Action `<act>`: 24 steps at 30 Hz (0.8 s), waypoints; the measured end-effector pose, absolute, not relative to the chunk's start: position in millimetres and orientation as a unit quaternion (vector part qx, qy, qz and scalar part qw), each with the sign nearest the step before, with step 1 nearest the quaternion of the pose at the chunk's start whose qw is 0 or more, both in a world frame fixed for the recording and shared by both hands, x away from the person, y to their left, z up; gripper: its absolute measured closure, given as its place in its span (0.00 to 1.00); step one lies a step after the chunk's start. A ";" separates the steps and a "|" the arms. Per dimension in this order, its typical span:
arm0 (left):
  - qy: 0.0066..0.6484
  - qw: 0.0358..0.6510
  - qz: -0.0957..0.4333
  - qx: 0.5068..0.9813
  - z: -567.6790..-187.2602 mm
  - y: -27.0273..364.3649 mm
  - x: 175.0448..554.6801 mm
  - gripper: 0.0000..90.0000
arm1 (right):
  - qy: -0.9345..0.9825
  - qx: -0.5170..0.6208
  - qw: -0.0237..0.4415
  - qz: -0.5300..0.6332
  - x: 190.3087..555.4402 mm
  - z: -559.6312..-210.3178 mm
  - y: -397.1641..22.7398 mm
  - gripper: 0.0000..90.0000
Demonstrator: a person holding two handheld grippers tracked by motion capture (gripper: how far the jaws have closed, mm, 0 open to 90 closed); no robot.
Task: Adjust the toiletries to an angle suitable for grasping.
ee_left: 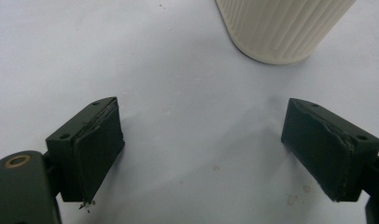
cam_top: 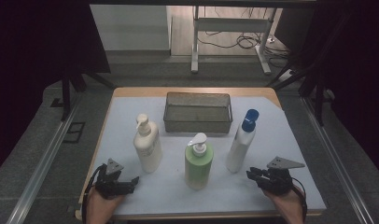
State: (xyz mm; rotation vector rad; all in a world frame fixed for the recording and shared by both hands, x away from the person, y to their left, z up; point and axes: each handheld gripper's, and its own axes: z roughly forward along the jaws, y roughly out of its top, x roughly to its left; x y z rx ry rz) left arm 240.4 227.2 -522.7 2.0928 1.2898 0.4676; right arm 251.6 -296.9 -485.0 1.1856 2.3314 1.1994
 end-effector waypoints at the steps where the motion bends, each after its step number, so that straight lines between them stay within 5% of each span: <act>1: 0.489 0.314 0.177 0.794 -522.7 227.2 240.4 0.14 | 0.804 0.407 0.131 0.413 251.7 -484.9 -295.9 0.86; 6: 0.489 0.314 0.178 0.794 -522.7 227.2 240.4 0.14 | 0.807 0.402 0.136 0.412 254.2 -483.4 -289.1 0.99; 24: 0.489 0.315 0.178 0.794 -522.8 227.1 240.3 0.14 | 0.782 0.451 0.163 0.397 298.2 -491.5 -294.8 1.00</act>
